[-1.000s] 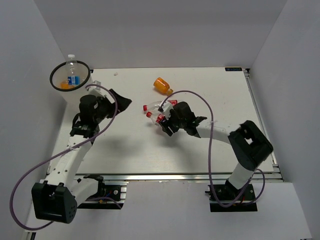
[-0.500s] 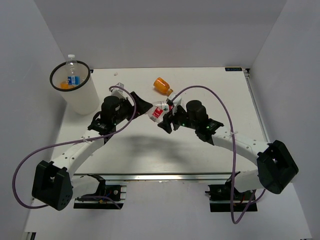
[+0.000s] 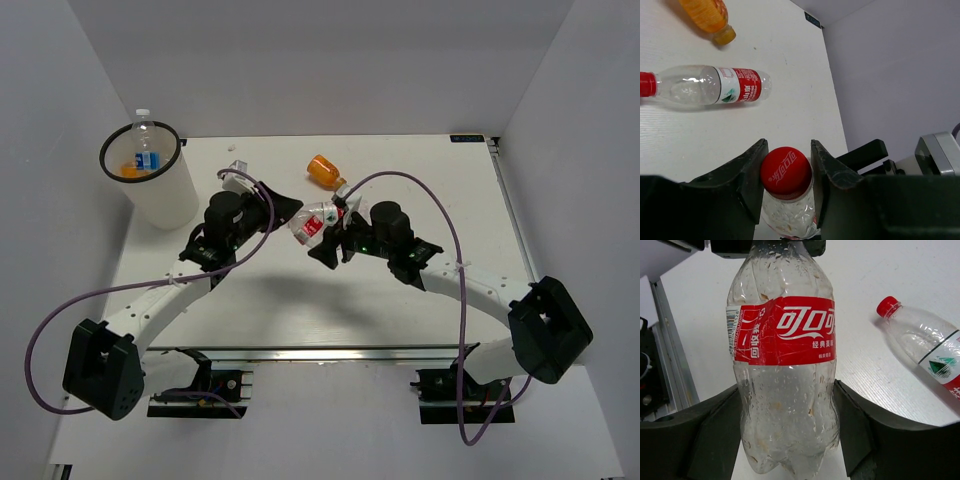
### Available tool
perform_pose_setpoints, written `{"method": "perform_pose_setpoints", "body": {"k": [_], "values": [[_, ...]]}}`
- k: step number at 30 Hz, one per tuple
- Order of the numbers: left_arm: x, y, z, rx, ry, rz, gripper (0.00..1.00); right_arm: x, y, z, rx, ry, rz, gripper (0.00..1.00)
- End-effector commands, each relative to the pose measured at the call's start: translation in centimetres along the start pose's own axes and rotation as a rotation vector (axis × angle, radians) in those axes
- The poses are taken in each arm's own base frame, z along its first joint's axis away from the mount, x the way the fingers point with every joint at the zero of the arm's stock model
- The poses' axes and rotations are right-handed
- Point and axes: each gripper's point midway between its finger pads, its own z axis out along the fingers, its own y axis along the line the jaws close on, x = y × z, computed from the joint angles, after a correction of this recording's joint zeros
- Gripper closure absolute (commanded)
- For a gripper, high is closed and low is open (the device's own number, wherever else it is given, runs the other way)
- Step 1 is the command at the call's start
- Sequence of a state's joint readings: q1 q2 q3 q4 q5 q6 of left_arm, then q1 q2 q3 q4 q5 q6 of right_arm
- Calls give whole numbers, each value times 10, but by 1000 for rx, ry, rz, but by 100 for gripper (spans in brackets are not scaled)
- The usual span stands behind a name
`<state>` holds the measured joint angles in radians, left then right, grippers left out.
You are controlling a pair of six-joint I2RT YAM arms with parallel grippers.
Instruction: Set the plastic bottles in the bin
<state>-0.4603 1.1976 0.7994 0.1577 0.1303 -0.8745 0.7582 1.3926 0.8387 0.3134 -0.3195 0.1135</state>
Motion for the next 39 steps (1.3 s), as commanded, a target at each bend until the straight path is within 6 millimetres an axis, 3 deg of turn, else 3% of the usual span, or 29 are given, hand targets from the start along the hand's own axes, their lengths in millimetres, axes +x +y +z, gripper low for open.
{"method": "perform_pose_setpoints", "body": {"k": [1, 2, 3, 6, 7, 8, 11, 12, 13, 15, 17, 18, 20, 21, 23, 24, 27, 30, 34, 37, 38, 39], "values": [[-13, 12, -4, -67, -62, 47, 100, -35, 5, 1, -18, -108, -4, 29], [-16, 15, -4, -91, -75, 53, 100, -36, 5, 1, -18, -106, -2, 23], [-26, 10, -4, -92, -96, 81, 100, -36, 4, 2, -13, -103, -3, 11], [-48, 29, -6, -227, -179, 165, 100, -40, 3, -1, 2, -107, -8, 11], [-81, 9, -9, -227, -262, 195, 100, -41, 2, -2, 9, -109, -21, 11], [-101, 23, -18, -343, -330, 259, 100, -42, -2, -4, 24, -111, -26, 11], [-163, 21, -38, -482, -521, 342, 100, -42, -16, -10, 96, -105, -58, 11], [-190, 36, -55, -601, -593, 389, 100, -41, -22, -13, 122, -95, -59, 11], [-211, 32, -62, -624, -634, 404, 100, -40, -29, -15, 141, -89, -60, 11], [-254, 48, -88, -694, -707, 430, 100, -37, -39, -18, 164, -69, -68, 11], [-291, 43, -112, -692, -806, 462, 100, -38, -49, -22, 193, -67, -81, 11], [-312, 53, -132, -740, -858, 469, 100, -38, -54, -23, 211, -65, -82, 11], [-336, 58, -142, -774, -880, 506, 100, -37, -67, -27, 246, -60, -83, 11], [-353, 75, -159, -842, -904, 504, 100, -38, -72, -28, 260, -60, -81, 11], [-368, 93, -167, -917, -907, 508, 100, -40, -88, -32, 298, -61, -70, 11], [-379, 114, -172, -979, -916, 493, 100, -37, -95, -32, 310, -52, -67, 11], [-396, 154, -178, -1028, -935, 427, 100, -36, -120, -36, 339, -45, -61, 11], [-408, 168, -187, -1076, -1008, 410, 100, -36, -133, -32, 332, -32, -80, 11], [-409, 193, -180, -1131, -1002, 407, 98, -28, -148, -22, 283, 16, -150, 11], [-398, 215, -172, -1173, -946, 394, 97, -13, -148, -5, 152, 95, -272, 11], [-398, 217, -174, -1184, -950, 391, 96, 0, -153, 4, 121, 136, -303, 11], [-394, 226, -170, -1199, -923, 390, 93, -4, -155, 7, 104, 161, -319, 11]]}}
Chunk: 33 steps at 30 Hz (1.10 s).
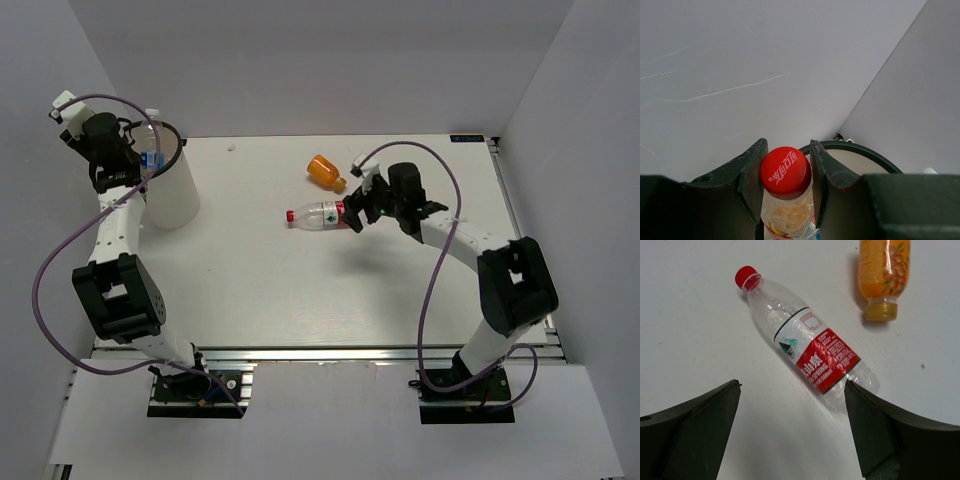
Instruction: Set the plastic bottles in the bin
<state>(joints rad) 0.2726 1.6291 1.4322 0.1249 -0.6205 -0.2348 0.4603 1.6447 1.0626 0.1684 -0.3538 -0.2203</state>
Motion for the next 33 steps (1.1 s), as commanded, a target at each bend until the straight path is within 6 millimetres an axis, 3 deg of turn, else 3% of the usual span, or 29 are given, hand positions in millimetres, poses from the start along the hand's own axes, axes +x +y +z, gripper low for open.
{"method": "perform_pose_setpoints", "body": {"k": [1, 2, 4, 7, 16, 24, 25, 27, 28, 29, 33], "values": [[3, 1, 1, -15, 4, 12, 87, -12, 2, 16, -131, 20, -181, 11], [9, 0, 2, -8, 16, 24, 77, -2, -1, 25, -141, 46, -200, 11], [16, 2, 2, -14, 32, 36, 73, -7, -9, 33, -128, 46, -235, 11], [26, 7, 1, -34, 58, 54, 52, -2, -20, 43, -105, 54, -308, 11], [61, 1, -1, 51, 140, 141, 60, 28, -22, 70, -181, 133, -313, 11], [90, -5, 6, 80, 217, 197, 29, 38, -7, 86, -267, 132, -355, 11], [91, -7, 8, 80, 223, 195, 16, 45, -6, 90, -271, 145, -355, 11], [103, -5, 9, 70, 268, 219, 12, 46, -7, 97, -245, 158, -376, 11], [100, -7, 11, 71, 266, 214, 10, 51, -8, 100, -238, 169, -378, 11], [102, -9, 10, 75, 274, 217, 2, 52, -10, 102, -228, 177, -382, 11], [89, -15, 6, 101, 273, 191, 2, 56, -8, 105, -223, 195, -384, 11]]}}
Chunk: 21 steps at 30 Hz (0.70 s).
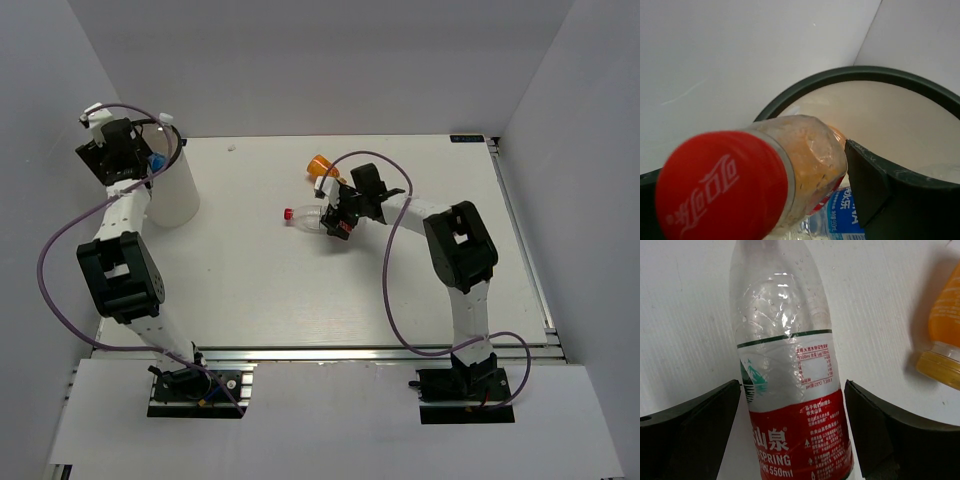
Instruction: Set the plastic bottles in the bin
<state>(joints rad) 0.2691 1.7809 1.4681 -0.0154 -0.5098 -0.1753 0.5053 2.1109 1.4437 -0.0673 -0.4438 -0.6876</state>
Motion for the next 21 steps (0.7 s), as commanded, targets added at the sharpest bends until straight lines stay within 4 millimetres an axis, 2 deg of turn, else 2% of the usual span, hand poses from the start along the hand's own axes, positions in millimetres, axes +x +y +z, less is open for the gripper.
{"method": "perform_pose_setpoints", "body": {"k": [1, 4, 5, 6, 9, 12, 13, 14, 15, 16, 18, 19, 20, 21], "values": [[-10, -5, -13, 44, 28, -18, 2, -12, -9, 1, 32, -8, -42, 11], [-36, -9, -26, 78, -2, -63, 2, -10, -4, 2, 32, 16, -40, 13], [-43, -10, -29, 87, -7, -74, 2, -10, 1, 0, 13, 30, -32, 20], [-60, -11, -37, 99, -24, -94, 2, -12, 3, -1, 1, 31, -32, 22], [-87, -13, -52, 128, -47, -157, 2, -22, 3, -7, -3, 31, -13, 30], [-117, -13, -77, 176, -94, -237, 2, -43, 3, -24, 17, -17, 7, 51], [-120, -16, -82, 206, -91, -248, 2, -46, 3, -28, 31, -23, 21, 66], [-124, -19, -89, 229, -87, -258, 2, -41, 7, -30, 32, -18, 31, 70], [-124, -21, -96, 256, -65, -256, 2, -49, 7, -40, 48, -31, 26, 74], [-130, -24, -109, 292, -68, -267, 2, -50, 8, -44, 62, -36, 42, 76], [-128, -24, -122, 303, -48, -302, 2, -55, 15, -58, 73, -63, 50, 76], [-128, -28, -137, 348, -48, -320, 2, -63, 24, -67, 63, -106, 65, 76], [-125, -32, -145, 384, -38, -333, 2, -65, 27, -67, 49, -115, 84, 76], [-123, -37, -155, 434, -24, -362, 2, -76, 34, -78, 42, -166, 83, 76]]}}
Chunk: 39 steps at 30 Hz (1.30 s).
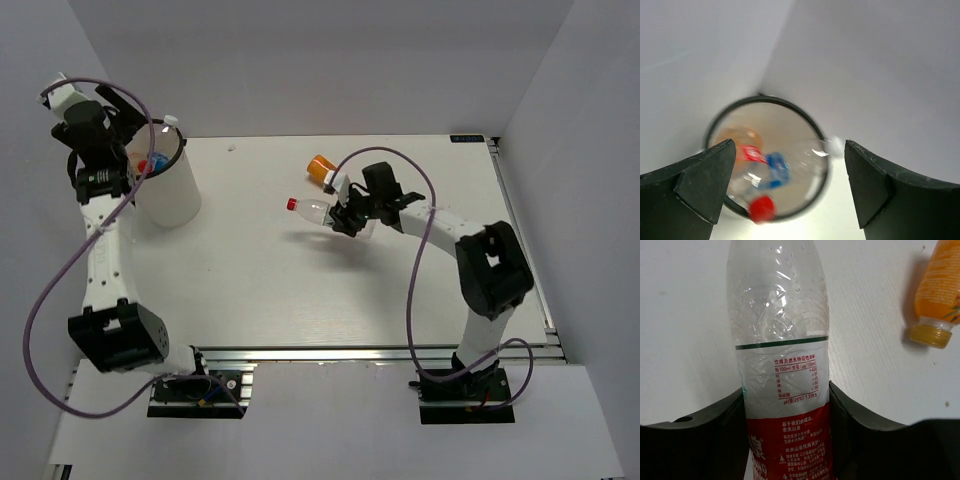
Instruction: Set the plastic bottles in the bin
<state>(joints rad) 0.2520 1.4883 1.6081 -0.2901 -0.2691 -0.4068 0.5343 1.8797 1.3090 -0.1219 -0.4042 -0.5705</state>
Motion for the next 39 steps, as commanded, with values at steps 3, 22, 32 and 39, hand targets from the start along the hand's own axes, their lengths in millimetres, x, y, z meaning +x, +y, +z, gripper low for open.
{"method": "perform_pose_setpoints", "body": {"k": [3, 22, 32, 39], "values": [[31, -64, -75, 391, 145, -177, 2, -68, 22, -51, 14, -278, 58, 77], [199, -204, -275, 1055, 538, -222, 2, -128, 85, -127, -107, -571, 241, 79], [183, -201, -274, 1036, 486, -236, 2, -145, 60, -119, -48, -596, 363, 80], [199, -220, -283, 1143, 551, -256, 2, -152, 67, -109, -113, -586, 356, 78]]}}
